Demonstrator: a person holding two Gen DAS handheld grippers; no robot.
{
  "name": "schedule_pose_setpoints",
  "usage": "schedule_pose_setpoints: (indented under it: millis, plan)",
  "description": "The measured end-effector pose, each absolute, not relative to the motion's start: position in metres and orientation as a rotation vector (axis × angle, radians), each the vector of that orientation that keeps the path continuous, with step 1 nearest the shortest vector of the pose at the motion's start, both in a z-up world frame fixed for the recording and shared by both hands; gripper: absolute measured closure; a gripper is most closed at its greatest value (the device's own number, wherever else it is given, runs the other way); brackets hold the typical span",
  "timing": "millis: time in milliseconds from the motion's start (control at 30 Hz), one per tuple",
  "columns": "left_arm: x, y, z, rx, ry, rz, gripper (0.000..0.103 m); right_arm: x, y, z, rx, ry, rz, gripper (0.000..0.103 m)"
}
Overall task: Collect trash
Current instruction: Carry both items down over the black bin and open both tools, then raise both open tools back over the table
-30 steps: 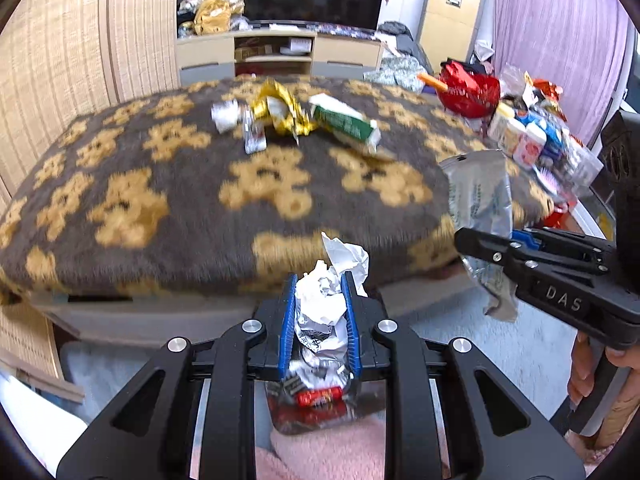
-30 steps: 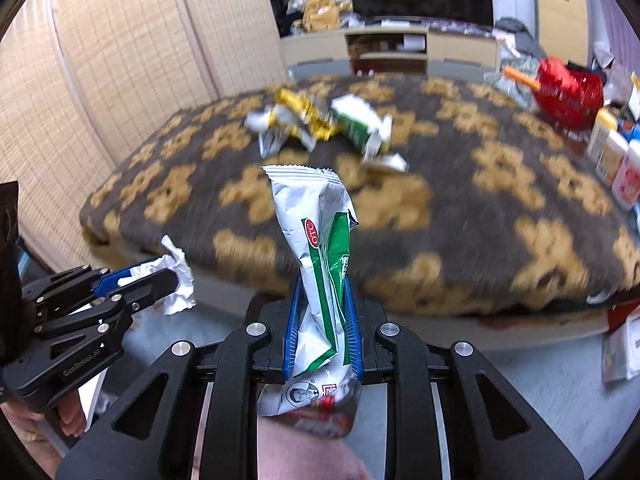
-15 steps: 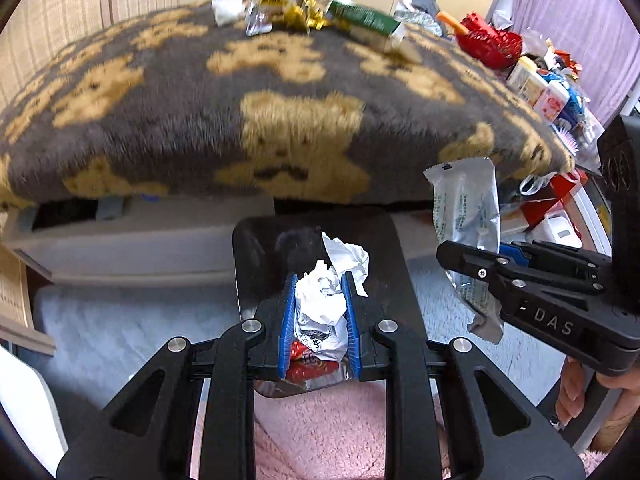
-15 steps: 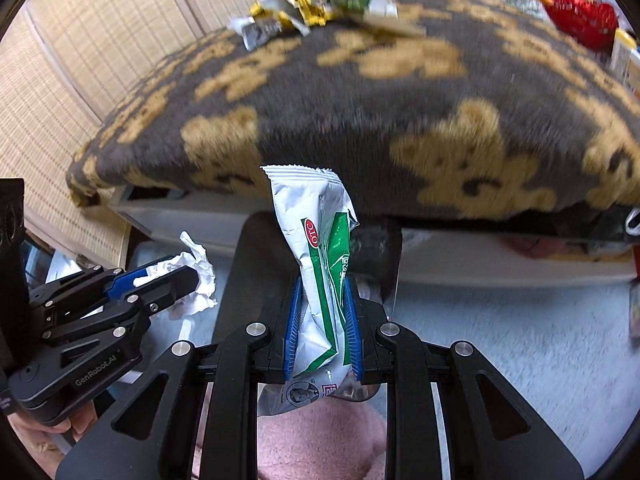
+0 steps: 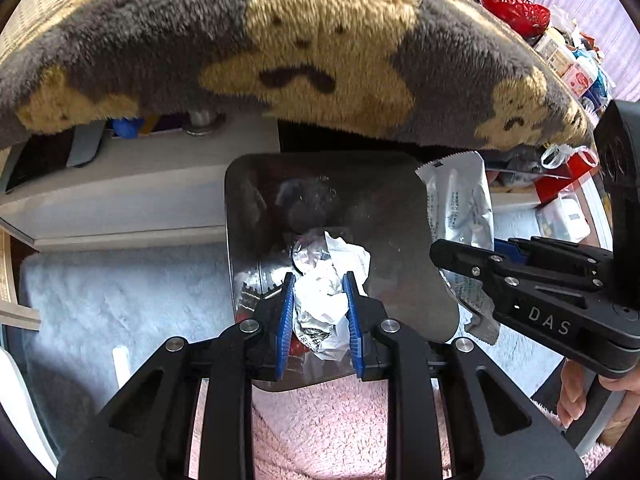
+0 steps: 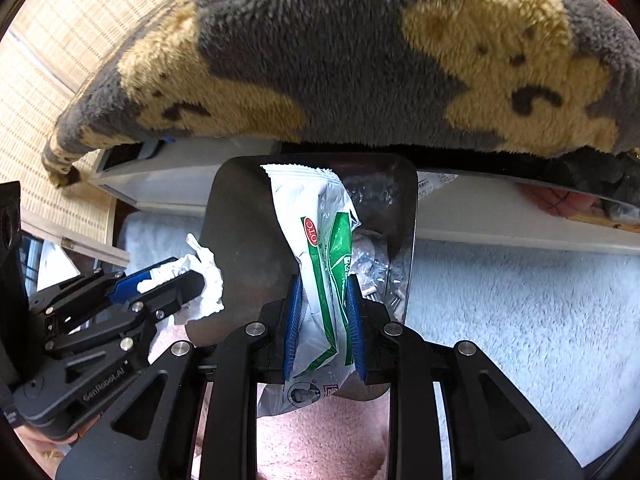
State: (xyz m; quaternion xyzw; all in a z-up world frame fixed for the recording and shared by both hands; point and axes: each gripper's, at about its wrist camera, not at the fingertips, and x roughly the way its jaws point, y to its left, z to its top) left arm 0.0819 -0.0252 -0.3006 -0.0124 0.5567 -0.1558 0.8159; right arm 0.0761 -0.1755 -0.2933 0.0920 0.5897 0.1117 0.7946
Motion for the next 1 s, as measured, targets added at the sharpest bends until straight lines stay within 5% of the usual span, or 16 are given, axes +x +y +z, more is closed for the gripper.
schedule_pose_setpoints:
  millis: [233, 700, 833, 1000]
  plan:
    - [0.083, -0.025, -0.307, -0.016, 1.216, -0.328, 0.075, 0.086, -0.176, -0.294, 0.225, 1.259, 0.228, 0.066]
    - [0.071, -0.024, -0.276, 0.008, 1.156, -0.303, 0.018, 0.085, -0.189, -0.265, 0.252, 1.166, 0.187, 0.023]
    - [0.068, -0.023, -0.264, 0.017, 1.135, -0.3, 0.01, 0.082, -0.199, -0.248, 0.256, 1.125, 0.166, 0.007]
    - [0.069, -0.019, -0.247, -0.007, 1.102, -0.305, 0.008, 0.08, -0.211, -0.222, 0.241, 1.062, 0.143, 0.004]
